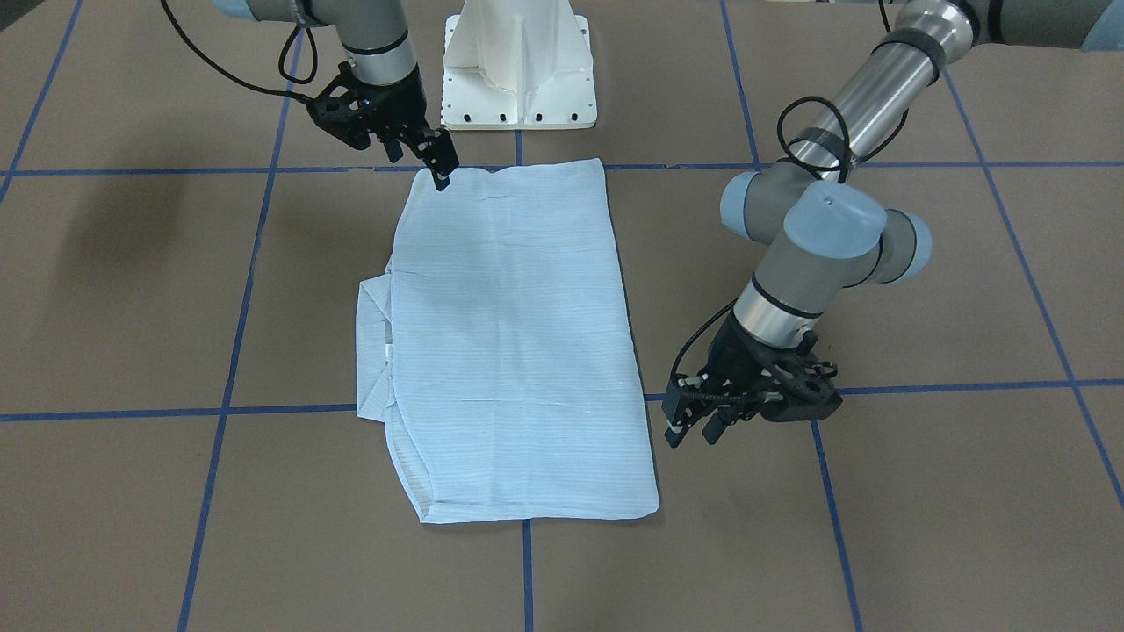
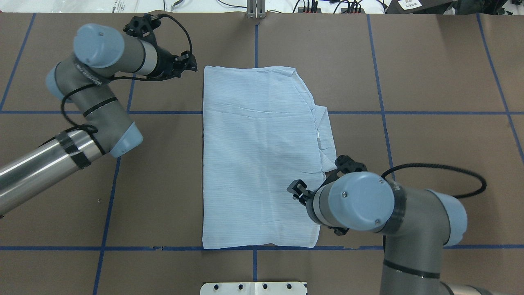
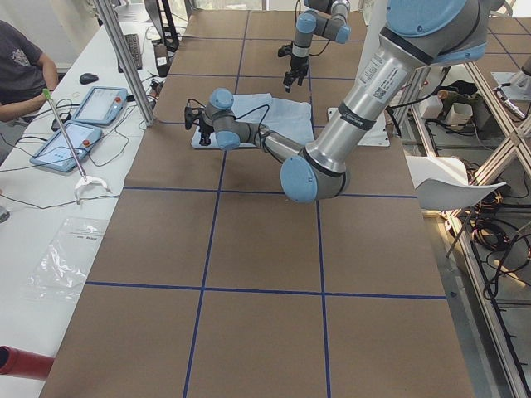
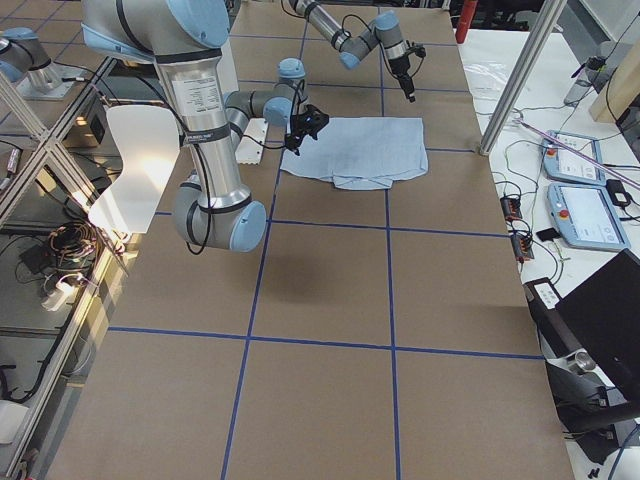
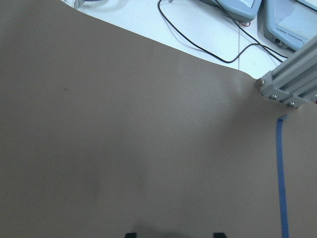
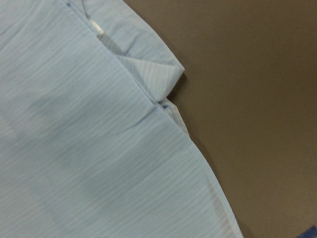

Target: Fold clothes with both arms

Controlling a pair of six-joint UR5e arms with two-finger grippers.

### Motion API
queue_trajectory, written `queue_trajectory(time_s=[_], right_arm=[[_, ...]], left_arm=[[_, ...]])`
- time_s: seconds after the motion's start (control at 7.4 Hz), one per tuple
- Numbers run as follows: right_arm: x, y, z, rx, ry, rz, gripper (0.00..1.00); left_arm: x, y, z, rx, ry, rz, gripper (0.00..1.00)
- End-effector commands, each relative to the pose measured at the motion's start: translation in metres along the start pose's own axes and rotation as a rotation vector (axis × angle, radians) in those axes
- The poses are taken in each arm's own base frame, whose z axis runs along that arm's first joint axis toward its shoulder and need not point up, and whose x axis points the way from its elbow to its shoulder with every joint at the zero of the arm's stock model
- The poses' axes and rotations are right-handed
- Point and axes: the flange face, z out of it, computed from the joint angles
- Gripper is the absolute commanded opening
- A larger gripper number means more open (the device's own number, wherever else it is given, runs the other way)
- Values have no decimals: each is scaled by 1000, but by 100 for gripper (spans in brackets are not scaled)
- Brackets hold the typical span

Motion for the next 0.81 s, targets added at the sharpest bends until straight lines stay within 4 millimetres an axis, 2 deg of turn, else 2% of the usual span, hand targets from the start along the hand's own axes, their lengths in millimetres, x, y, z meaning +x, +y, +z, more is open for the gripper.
queue_trajectory(time_s=[0.0, 0.14, 0.41, 0.68], right_arm=[[-3, 39, 22, 27, -9, 207, 100], [-11, 47, 38, 50, -1, 302, 98], [-16, 51, 55, 57, -31, 327, 98], [-6, 53, 70, 68, 1, 320, 97]], left_arm=[[-6, 16, -42, -11, 9, -2, 62], [-9, 20, -40, -17, 5, -14, 63], [-11, 21, -39, -12, 1, -21, 64], [-12, 21, -39, -10, -1, -22, 64]])
